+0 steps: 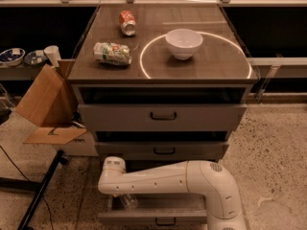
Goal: Place water bottle into bottom drawer
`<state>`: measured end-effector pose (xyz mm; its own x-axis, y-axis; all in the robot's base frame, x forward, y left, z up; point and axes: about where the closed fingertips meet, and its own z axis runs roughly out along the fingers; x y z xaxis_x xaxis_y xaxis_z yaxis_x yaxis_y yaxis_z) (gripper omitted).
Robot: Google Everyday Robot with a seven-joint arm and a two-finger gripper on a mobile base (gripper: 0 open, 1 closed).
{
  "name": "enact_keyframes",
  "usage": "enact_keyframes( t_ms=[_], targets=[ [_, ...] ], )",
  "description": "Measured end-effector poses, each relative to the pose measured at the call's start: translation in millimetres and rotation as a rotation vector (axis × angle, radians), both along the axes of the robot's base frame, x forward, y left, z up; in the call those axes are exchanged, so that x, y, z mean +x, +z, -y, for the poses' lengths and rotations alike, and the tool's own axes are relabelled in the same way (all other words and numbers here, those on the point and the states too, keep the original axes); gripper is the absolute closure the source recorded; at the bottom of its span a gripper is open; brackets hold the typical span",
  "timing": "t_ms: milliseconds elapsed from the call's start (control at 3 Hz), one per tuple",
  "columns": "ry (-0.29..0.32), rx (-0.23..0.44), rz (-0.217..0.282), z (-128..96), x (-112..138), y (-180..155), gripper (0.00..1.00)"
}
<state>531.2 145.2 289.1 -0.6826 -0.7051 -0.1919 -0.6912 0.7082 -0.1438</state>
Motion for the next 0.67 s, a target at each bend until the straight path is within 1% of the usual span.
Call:
enact_keyframes(
  t_ms=[333,667],
  targets=[
    [-0.025,0.010,0.012,-3.5,5.2,-33.2,1.00],
    [-0.071,0.019,0.033,-2.8,6.9,-54.6,1.00]
  ],
)
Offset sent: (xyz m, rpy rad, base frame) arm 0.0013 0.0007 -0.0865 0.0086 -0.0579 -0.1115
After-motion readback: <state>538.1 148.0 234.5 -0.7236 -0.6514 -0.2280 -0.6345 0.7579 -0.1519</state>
